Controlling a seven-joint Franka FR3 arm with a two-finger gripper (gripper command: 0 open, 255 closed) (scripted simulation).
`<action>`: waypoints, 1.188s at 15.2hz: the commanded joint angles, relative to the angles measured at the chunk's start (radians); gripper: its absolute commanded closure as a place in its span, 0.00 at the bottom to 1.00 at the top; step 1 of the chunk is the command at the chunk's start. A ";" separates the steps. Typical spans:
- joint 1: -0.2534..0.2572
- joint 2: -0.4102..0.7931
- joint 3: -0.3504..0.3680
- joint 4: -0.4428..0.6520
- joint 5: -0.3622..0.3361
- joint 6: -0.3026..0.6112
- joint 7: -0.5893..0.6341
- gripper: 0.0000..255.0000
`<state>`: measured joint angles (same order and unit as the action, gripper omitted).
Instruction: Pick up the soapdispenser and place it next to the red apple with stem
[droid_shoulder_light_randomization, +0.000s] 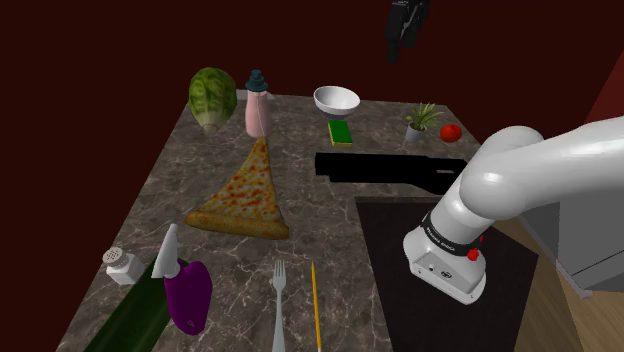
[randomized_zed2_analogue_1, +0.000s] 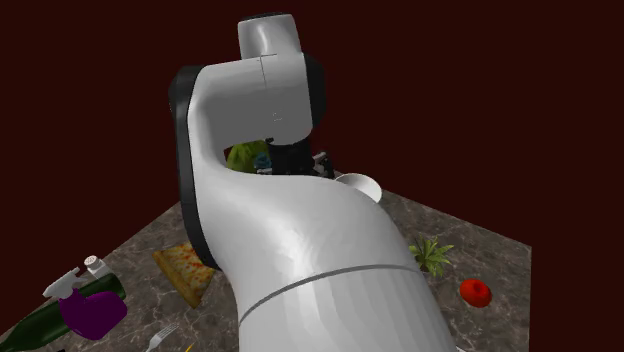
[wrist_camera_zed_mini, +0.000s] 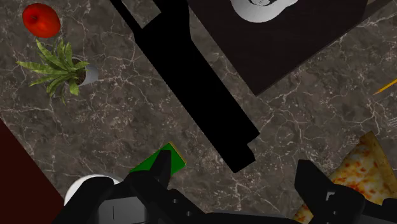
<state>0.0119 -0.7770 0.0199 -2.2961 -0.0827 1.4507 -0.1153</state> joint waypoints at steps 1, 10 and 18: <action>0.000 0.000 0.000 0.000 0.000 0.000 0.000 0.00; 0.016 0.296 0.008 0.088 0.013 0.231 -0.002 0.00; 0.028 0.580 0.020 0.254 0.019 0.369 -0.008 0.00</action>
<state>0.0403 -0.2377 0.0411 -2.0691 -0.0631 1.8021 -0.1183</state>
